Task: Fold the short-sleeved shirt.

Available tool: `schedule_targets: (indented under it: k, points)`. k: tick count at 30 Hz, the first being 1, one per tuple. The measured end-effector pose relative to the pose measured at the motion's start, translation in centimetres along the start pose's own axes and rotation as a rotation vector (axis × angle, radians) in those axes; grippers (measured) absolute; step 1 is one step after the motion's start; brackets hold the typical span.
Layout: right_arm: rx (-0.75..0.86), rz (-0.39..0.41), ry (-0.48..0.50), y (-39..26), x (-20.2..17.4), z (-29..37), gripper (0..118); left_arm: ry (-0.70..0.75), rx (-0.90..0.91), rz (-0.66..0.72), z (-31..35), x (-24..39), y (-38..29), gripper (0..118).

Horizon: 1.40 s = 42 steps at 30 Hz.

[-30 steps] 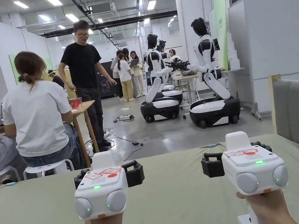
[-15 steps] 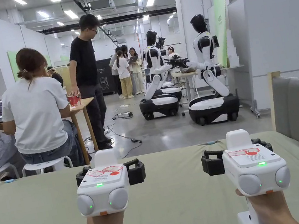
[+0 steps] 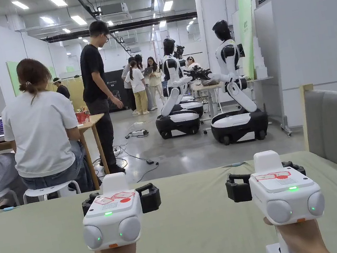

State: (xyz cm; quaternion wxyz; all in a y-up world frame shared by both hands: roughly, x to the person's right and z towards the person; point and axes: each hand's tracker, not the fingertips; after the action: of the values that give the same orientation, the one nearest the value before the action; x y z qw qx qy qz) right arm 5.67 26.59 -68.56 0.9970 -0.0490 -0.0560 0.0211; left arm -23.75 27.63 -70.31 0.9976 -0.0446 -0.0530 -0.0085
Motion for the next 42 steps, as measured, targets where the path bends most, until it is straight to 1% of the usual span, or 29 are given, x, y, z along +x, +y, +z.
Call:
schedule_targets:
  k: [6, 7, 8, 9, 10, 11, 12, 13, 15, 16, 18, 21, 22, 24, 27, 29, 30, 31, 32, 34, 35, 37, 39, 42]
  points:
    - [-0.009, -0.004, 0.004, 0.0, 0.1, 0.1, 118, -0.002, 0.000, -0.004, 0.1, 0.1, -0.1, 118]
    - [-0.009, -0.010, 0.009, 0.0, 0.2, 0.2, 118, -0.014, -0.003, -0.009, 0.2, 0.1, -0.1, 116]
    - [-0.004, -0.015, 0.016, 0.0, 0.3, 0.2, 117, -0.051, 0.001, -0.014, 0.3, 0.1, -0.1, 109]
    - [0.003, -0.015, 0.020, 0.0, 0.3, 0.2, 110, -0.063, 0.010, -0.027, 0.4, 0.1, -0.1, 92]
    - [0.006, -0.007, 0.021, 0.0, 0.3, 0.2, 85, -0.051, 0.010, -0.052, 0.5, 0.3, -0.1, 58]
    - [0.012, 0.010, 0.014, 0.1, 0.2, 0.2, 53, -0.027, 0.008, -0.091, 0.5, 0.6, -0.2, 24]
    - [0.010, 0.034, -0.001, 0.0, 0.1, 0.1, 18, -0.007, 0.002, -0.112, 0.4, 0.9, -0.2, 0]
    - [0.000, 0.051, -0.007, 0.0, 0.0, -0.2, 0, 0.003, 0.005, -0.100, 0.4, 0.9, -0.2, 0]
    - [-0.001, 0.048, -0.008, 0.4, 0.2, -0.1, 0, -0.023, 0.007, -0.042, 0.3, 0.8, -0.2, 0]
    - [-0.006, 0.039, 0.013, 0.5, 0.3, 0.4, 0, -0.039, 0.004, -0.012, 0.2, 0.6, -0.1, 0]
    - [-0.007, 0.040, 0.014, 0.8, 0.1, 0.6, 0, -0.028, -0.006, -0.019, 0.0, 0.4, 0.0, 0]
    - [-0.005, 0.041, 0.024, 1.3, -1.2, 0.4, 0, 0.006, 0.006, -0.025, 0.4, -1.3, 0.0, 0]
    - [-0.005, 0.032, 0.041, 1.6, -2.0, 0.3, 0, 0.010, 0.006, -0.022, 0.7, -2.2, 0.0, 0]
    - [-0.005, 0.011, 0.118, 2.0, -4.4, -0.1, 0, 0.047, 0.004, -0.016, 1.4, -4.6, 0.0, 0]
    - [0.015, 0.032, 0.191, 2.7, -9.8, -0.2, 0, 0.120, -0.011, -0.009, 2.2, -9.9, -0.5, 0]
    - [0.016, 0.014, 0.292, 2.7, -14.6, -0.3, 0, 0.203, -0.011, -0.013, 3.6, -13.9, -0.7, 0]
    - [0.014, 0.008, 0.333, 2.8, -16.4, -0.2, 0, 0.232, -0.003, -0.008, 6.1, -14.7, -0.8, 0]
    - [0.014, 0.021, 0.384, 2.9, -19.1, 0.2, 0, 0.279, -0.003, 0.000, 7.6, -16.7, -0.8, 0]
    - [0.019, 0.044, 0.412, 2.5, -21.4, 0.6, 0, 0.314, 0.001, 0.010, 8.5, -18.6, -0.8, 0]
    - [0.024, 0.084, 0.479, 2.5, -25.4, 1.6, 0, 0.382, 0.005, 0.027, 10.9, -21.5, -0.8, 0]
    - [0.028, 0.088, 0.522, 2.4, -27.6, 2.2, 0, 0.420, 0.008, 0.028, 12.2, -23.2, -0.9, 0]
    - [0.031, 0.089, 0.570, 1.9, -30.8, 3.4, 0, 0.478, 0.008, 0.022, 14.0, -25.6, -1.1, 0]
    - [0.033, 0.088, 0.600, 1.8, -33.3, 4.3, 1, 0.501, -0.001, 0.024, 15.5, -28.0, -1.7, 0]
    - [0.038, 0.100, 0.637, 1.3, -35.3, 5.8, 1, 0.526, -0.015, 0.026, 17.1, -29.9, -2.6, 0]
